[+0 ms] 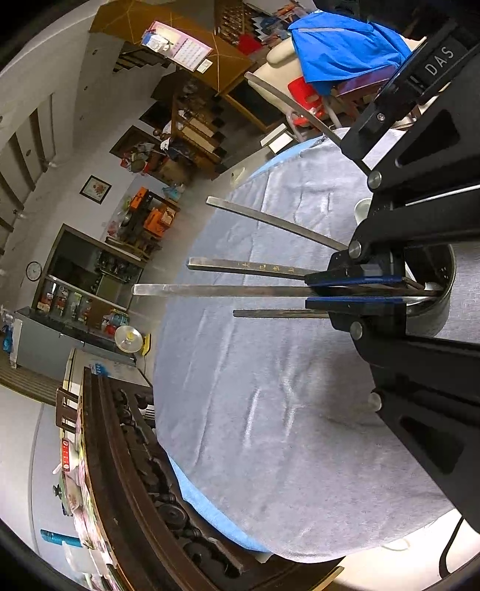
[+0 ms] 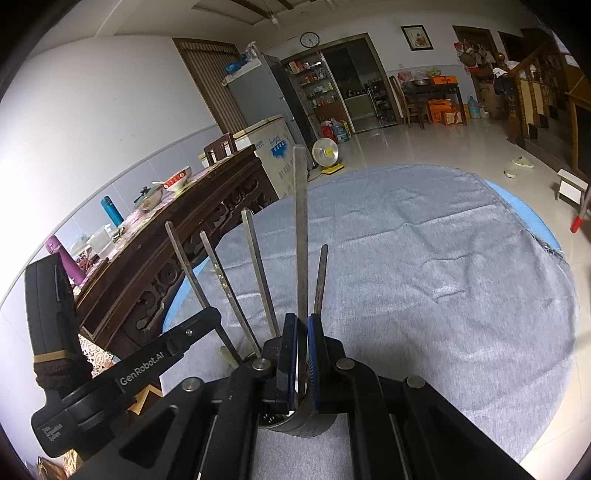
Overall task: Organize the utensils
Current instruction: 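Lower both chopsticks into the black holder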
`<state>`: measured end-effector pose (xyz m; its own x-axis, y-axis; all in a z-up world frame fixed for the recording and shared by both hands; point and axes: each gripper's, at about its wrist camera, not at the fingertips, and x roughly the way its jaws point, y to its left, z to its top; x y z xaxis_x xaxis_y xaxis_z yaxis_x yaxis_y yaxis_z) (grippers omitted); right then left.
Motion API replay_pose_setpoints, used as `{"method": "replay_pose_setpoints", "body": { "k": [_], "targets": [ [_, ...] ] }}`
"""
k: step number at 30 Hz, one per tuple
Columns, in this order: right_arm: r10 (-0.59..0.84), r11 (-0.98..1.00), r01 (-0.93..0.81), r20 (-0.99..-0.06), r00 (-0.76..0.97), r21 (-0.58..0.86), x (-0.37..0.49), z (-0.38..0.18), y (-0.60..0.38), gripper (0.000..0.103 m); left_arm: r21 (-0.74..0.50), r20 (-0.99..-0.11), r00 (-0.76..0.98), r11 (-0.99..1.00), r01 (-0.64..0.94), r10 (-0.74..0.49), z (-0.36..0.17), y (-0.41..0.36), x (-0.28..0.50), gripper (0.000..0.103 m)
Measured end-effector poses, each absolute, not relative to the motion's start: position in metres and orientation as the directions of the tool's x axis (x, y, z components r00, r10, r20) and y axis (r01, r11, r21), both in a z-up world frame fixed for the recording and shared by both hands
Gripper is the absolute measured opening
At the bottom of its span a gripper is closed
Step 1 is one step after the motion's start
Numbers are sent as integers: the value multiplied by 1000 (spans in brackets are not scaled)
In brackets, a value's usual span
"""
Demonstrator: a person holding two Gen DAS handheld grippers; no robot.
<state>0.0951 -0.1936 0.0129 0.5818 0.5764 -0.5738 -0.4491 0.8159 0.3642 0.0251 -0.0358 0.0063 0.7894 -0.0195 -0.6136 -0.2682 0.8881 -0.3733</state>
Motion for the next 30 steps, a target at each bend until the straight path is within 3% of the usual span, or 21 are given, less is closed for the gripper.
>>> {"method": "replay_pose_setpoints", "body": {
  "k": [30],
  "targets": [
    [563,823,-469,-567,602,319,84,14,-193,7,-374,-575,818,894,-247,-14,9,-34,14,5]
  ]
}}
